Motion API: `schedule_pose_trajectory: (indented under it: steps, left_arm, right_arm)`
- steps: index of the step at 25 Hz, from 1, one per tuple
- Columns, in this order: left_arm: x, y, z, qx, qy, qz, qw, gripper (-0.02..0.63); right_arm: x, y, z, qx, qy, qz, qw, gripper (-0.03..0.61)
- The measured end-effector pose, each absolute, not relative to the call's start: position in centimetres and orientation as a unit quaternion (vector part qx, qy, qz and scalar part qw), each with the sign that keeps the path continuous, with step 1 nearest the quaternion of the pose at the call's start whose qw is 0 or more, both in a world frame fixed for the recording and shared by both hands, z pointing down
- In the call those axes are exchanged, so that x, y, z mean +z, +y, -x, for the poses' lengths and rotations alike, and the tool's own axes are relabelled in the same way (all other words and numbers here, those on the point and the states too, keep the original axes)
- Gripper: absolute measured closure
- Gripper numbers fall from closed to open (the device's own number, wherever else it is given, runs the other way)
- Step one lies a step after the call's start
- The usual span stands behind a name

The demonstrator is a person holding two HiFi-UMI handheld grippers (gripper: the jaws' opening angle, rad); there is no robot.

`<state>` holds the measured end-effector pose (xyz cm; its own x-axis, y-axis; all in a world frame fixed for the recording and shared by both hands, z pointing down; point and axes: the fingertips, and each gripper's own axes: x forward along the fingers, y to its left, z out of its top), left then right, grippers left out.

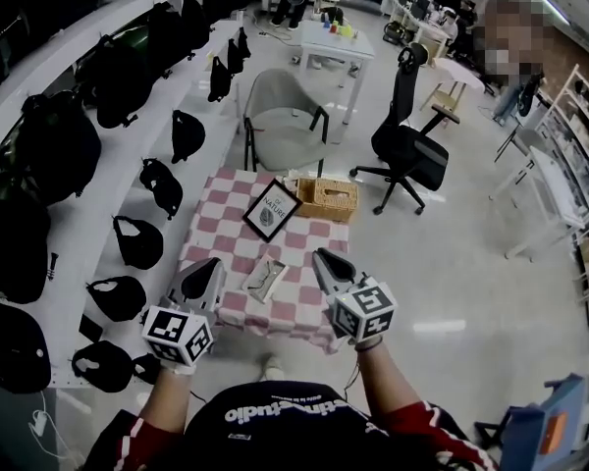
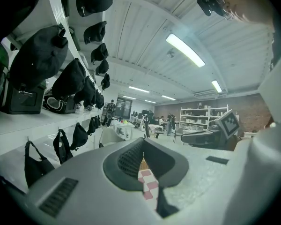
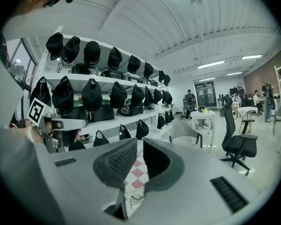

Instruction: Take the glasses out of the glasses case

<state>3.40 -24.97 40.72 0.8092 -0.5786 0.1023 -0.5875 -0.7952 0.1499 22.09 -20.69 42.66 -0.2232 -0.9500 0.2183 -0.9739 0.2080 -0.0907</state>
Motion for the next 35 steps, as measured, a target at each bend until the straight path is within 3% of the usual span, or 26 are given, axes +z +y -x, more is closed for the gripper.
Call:
schedule_pose_trajectory:
  steps: [4, 24, 35]
  left_arm:
    - [41.1, -24.7, -3.4, 0.027, -0.307, -0.947, 0.091, 0.607]
    - [43.6, -24.4, -2.1, 0.049, -0.325, -0.939, 0.103, 0.607]
    - [45.1, -24.9, -1.0, 0.064, -0.345, -0.928, 0.123, 0.607]
  right_arm:
    - [43.9, -21.1, -21.5, 0.117, -0.780, -0.611, 0.072, 0.515]
    - [55.5, -23.9, -20.6, 0.173, -0.787, -0.566, 0.175, 0.511]
    - [62.5, -26.1, -18.7, 0.258, -0.785, -0.532, 0.183, 0.508]
